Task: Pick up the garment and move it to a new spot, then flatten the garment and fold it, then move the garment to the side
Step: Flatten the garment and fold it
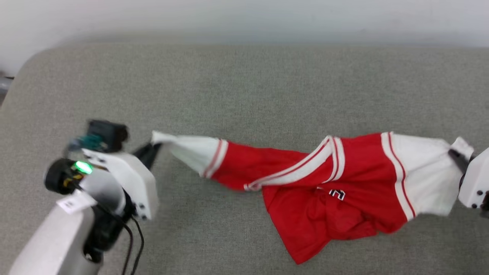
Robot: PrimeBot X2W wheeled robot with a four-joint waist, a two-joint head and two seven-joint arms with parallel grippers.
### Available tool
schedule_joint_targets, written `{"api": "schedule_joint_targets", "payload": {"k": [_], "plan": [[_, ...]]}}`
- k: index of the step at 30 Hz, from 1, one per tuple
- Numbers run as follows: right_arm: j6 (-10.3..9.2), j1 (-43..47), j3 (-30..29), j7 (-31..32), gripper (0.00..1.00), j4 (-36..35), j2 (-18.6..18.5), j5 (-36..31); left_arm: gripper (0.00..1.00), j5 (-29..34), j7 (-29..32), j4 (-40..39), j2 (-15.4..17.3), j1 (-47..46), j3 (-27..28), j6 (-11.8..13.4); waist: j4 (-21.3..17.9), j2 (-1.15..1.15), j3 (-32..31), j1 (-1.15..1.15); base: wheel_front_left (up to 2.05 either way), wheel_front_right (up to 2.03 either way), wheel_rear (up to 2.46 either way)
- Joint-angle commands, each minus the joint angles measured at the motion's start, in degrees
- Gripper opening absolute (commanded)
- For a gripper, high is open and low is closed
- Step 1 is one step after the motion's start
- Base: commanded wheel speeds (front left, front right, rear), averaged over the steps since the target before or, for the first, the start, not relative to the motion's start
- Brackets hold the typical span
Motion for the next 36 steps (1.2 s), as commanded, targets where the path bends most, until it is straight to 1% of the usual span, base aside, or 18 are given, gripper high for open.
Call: {"api": "schedule_joint_targets", "payload": {"k": [1,5,10,14,19,20,23,25,30,36], "plan": [[-0.04,-1.2,-0.4,-0.7,0.00,-0.5,-0.4,-0.4,0.00,-1.0,-0.9,0.2,-0.7,-1.3,0.9,0.4,-0.2,0.00,-1.1,0.00,0.00,0.00,0.00],[-0.04,-3.6,-1.1,-2.2,0.00,-1.1,-0.4,-1.9,0.00,-3.0,-3.5,3.5,-1.3,-4.7,4.6,0.5,-0.3,0.00,-2.5,0.00,0.00,0.00,0.00],[-0.05,-10.0,0.0,-4.8,0.00,0.3,-0.5,-4.2,0.00,-5.1,-8.3,9.3,-2.8,-12.5,8.2,-1.4,-0.6,0.00,-1.9,0.00,0.00,0.00,0.00],[-0.06,-17.8,0.7,-8.5,0.00,2.8,-0.8,-5.6,0.00,-5.3,-11.7,15.5,-3.4,-21.0,10.4,-2.7,-0.7,0.00,-0.3,0.00,0.00,0.00,0.00],[-0.07,-28.8,1.8,-12.7,0.00,7.0,-1.0,-7.8,0.00,-2.2,-16.0,23.1,-2.0,-32.4,10.9,-3.5,-1.0,0.00,2.7,0.00,0.00,0.00,0.00],[-0.07,-33.4,2.3,-14.5,0.00,8.9,-1.2,-8.8,0.00,-0.5,-17.5,25.9,-1.3,-37.2,10.5,-4.1,-1.1,0.00,4.1,0.00,0.00,0.00,0.00],[-0.08,-40.9,2.7,-17.3,0.00,11.7,-1.2,-10.2,0.00,1.9,-19.8,29.7,-0.2,-44.0,10.1,-4.7,-1.3,0.00,6.3,0.00,0.00,0.00,0.00],[-0.08,-45.9,2.4,-18.9,0.00,13.1,-1.0,-11.2,0.00,2.6,-21.6,31.3,0.3,-49.3,10.2,-5.8,-1.3,0.00,8.5,0.00,0.00,0.00,0.00],[-0.08,-57.4,2.3,-22.2,0.00,17.2,-0.8,-13.9,0.00,4.3,-25.2,36.4,1.2,-59.1,10.1,-7.4,-1.3,0.00,13.3,0.00,0.00,0.00,0.00],[-0.09,-67.9,2.5,-26.0,0.00,21.9,0.1,-16.1,0.00,5.2,-28.5,41.3,2.3,-67.2,10.3,-8.4,-1.8,0.00,18.0,0.00,0.00,0.00,0.00]]}}
